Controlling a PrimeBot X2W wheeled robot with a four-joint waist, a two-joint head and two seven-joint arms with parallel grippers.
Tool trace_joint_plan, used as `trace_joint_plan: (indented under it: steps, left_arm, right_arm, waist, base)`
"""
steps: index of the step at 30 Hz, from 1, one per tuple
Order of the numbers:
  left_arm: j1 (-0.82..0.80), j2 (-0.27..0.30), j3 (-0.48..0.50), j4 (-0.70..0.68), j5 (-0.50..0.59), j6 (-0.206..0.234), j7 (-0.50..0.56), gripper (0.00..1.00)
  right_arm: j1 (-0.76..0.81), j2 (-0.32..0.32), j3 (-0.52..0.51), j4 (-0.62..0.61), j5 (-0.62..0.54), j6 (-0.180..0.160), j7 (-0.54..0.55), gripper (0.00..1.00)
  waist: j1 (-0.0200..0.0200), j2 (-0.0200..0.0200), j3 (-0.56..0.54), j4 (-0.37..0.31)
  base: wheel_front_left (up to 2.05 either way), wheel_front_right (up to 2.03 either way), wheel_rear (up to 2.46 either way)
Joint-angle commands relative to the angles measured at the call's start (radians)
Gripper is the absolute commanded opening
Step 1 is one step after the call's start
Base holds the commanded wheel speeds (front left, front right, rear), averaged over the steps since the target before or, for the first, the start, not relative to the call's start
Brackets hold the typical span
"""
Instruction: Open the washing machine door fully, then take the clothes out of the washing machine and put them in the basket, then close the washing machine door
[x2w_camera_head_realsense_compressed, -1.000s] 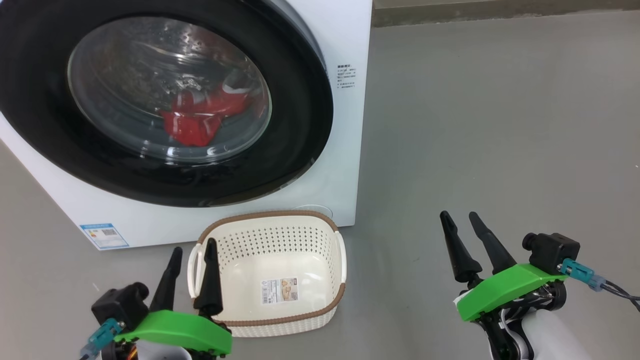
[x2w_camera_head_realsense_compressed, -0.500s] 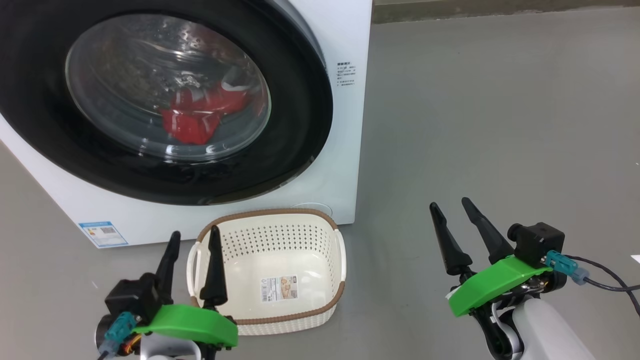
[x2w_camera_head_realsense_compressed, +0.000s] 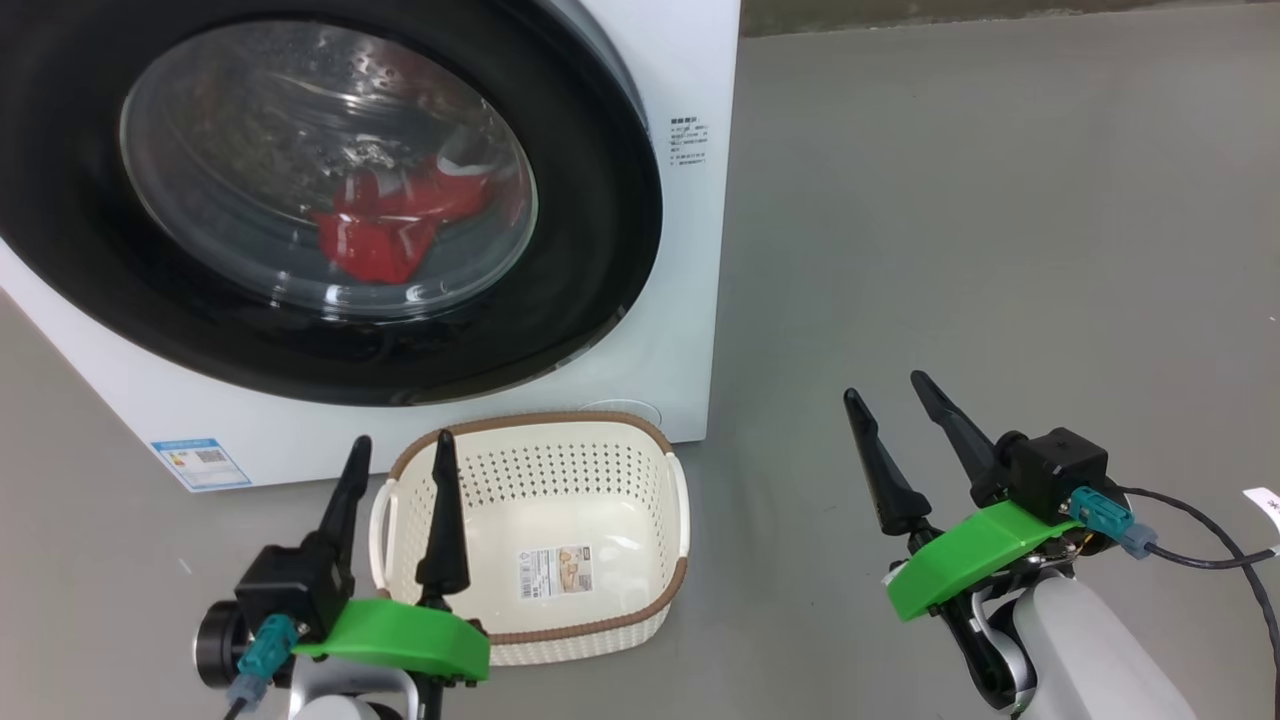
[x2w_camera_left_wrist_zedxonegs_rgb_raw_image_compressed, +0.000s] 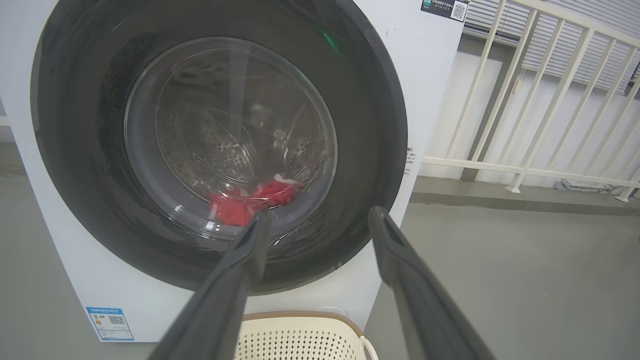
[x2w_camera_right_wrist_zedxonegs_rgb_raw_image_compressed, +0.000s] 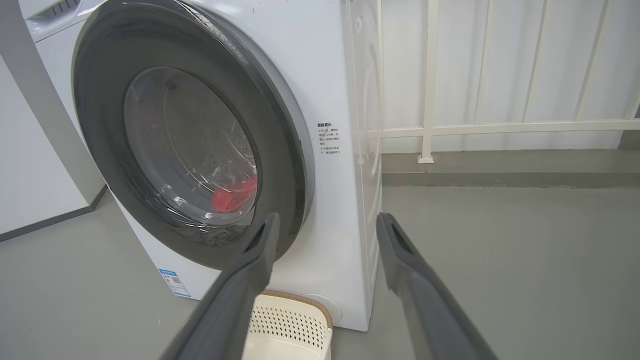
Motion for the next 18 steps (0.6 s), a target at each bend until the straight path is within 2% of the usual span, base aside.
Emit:
trace_joint_plan:
  steps: [1,10,16,17,18]
  left_arm:
    - [-0.039,0.016,0.03,-0.021,-0.001,-0.002,-0.012,1.0]
    - [-0.043,0.016,0.036,-0.027,-0.006,0.0,-0.012,1.0]
    - [-0.054,0.016,0.043,-0.087,0.005,-0.007,-0.012,1.0]
    - [-0.056,0.016,0.041,-0.093,0.007,-0.007,-0.012,1.0]
    - [-0.058,0.016,0.04,-0.098,0.009,-0.007,-0.012,1.0]
  right_arm:
    - [-0.039,0.001,0.025,-0.022,-0.002,-0.001,-0.012,1.0]
    - [-0.046,0.001,0.031,-0.019,0.032,-0.001,-0.012,1.0]
    - [-0.083,0.001,0.023,-0.028,0.066,-0.001,-0.012,1.0]
    - [-0.091,0.001,0.022,-0.028,0.075,-0.001,-0.012,0.91]
    - [-0.101,0.001,0.021,-0.028,0.085,-0.001,-0.012,0.49]
  waist:
    - [0.0,0.0,0.0,0.0]
    - [0.0,0.0,0.012,0.0]
    - [0.0,0.0,0.054,0.006]
    - [0.0,0.0,0.062,0.008]
    - [0.0,0.0,0.071,0.01]
  base:
    - [0.0,0.0,0.0]
    - [0.0,0.0,0.0]
    - [0.0,0.0,0.0]
    - [0.0,0.0,0.0]
    - [0.0,0.0,0.0]
